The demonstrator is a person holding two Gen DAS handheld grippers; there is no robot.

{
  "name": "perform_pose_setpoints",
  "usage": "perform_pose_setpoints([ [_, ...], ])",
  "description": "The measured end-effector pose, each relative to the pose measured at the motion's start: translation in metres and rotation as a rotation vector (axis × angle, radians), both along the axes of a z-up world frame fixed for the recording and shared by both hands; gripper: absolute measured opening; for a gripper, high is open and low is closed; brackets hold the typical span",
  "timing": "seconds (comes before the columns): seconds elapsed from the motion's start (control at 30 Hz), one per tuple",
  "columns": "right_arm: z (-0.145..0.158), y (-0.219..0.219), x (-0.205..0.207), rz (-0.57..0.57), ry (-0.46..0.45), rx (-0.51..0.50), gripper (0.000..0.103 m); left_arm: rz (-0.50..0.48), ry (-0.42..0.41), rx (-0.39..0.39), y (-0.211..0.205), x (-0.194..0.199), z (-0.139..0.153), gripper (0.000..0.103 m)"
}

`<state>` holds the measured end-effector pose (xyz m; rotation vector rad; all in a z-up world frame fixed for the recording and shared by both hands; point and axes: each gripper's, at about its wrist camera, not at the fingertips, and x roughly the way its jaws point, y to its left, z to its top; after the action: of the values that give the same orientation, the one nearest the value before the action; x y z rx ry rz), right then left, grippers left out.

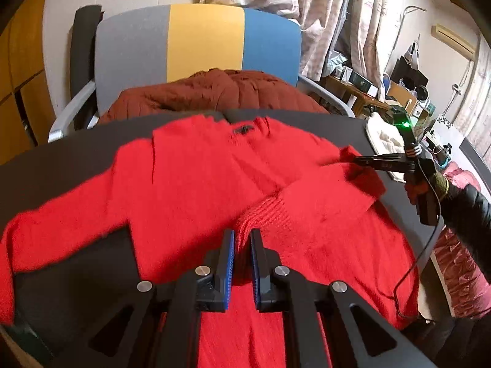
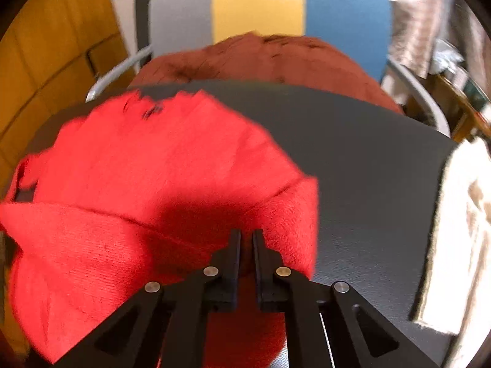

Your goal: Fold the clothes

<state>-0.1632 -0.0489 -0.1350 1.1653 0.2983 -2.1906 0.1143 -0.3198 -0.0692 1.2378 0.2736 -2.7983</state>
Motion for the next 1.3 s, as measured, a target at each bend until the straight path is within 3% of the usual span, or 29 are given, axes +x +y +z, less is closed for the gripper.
perform_pose_setpoints([
  [0.13,-0.004,-0.001,-0.015,-0.067,-0.01,-0.029,0.007,-0.01,-0.01,-0.041,-0.01,-0.034,0.01,0.009],
  [0.27,-0.01,-0.004,-0.03,-0.131,-0.022,-0.054,0.007,0.018,-0.107,-0.034,-0.029,-0.078,-0.004,0.009],
  [0.33,-0.012,-0.005,-0.037,-0.163,-0.029,-0.066,0.009,0.06,-0.161,0.022,-0.048,-0.101,-0.014,0.009],
  [0.4,-0.015,-0.006,-0.044,-0.195,-0.035,-0.079,0.011,0.141,-0.202,0.13,-0.076,-0.122,-0.024,0.01],
  [0.47,-0.018,-0.007,-0.052,-0.227,-0.041,-0.091,0.011,0.203,-0.194,0.223,-0.095,-0.129,-0.03,0.014],
  [0.57,-0.011,-0.002,-0.047,-0.238,0.001,-0.089,0.018,0.293,-0.145,0.326,-0.121,-0.119,-0.031,0.016],
  [0.67,0.002,0.005,-0.035,-0.226,0.057,-0.101,0.019,0.346,-0.118,0.391,-0.135,-0.097,-0.036,0.016],
  [0.77,0.018,0.007,-0.014,-0.174,0.085,-0.149,0.021,0.336,-0.138,0.433,-0.135,-0.082,-0.049,0.016],
  [0.83,0.02,0.0,0.003,-0.119,0.073,-0.172,0.037,0.323,-0.164,0.455,-0.128,-0.077,-0.06,0.021],
  [0.93,0.011,-0.013,0.024,-0.068,0.047,-0.162,0.043,0.325,-0.193,0.48,-0.118,-0.079,-0.076,0.023],
  [1.0,-0.002,-0.017,0.032,-0.075,0.017,-0.139,0.043,0.339,-0.203,0.476,-0.11,-0.083,-0.083,0.022],
  [1.07,-0.012,-0.014,0.039,-0.084,-0.011,-0.133,0.044,0.392,-0.235,0.341,-0.098,-0.086,-0.088,0.011],
  [1.1,-0.015,-0.01,0.043,-0.081,-0.022,-0.143,0.044,0.405,-0.235,0.3,-0.092,-0.084,-0.089,0.01],
  [1.3,-0.029,0.021,0.063,-0.055,-0.036,-0.25,0.044,0.495,-0.199,0.279,-0.084,-0.057,-0.091,0.011],
])
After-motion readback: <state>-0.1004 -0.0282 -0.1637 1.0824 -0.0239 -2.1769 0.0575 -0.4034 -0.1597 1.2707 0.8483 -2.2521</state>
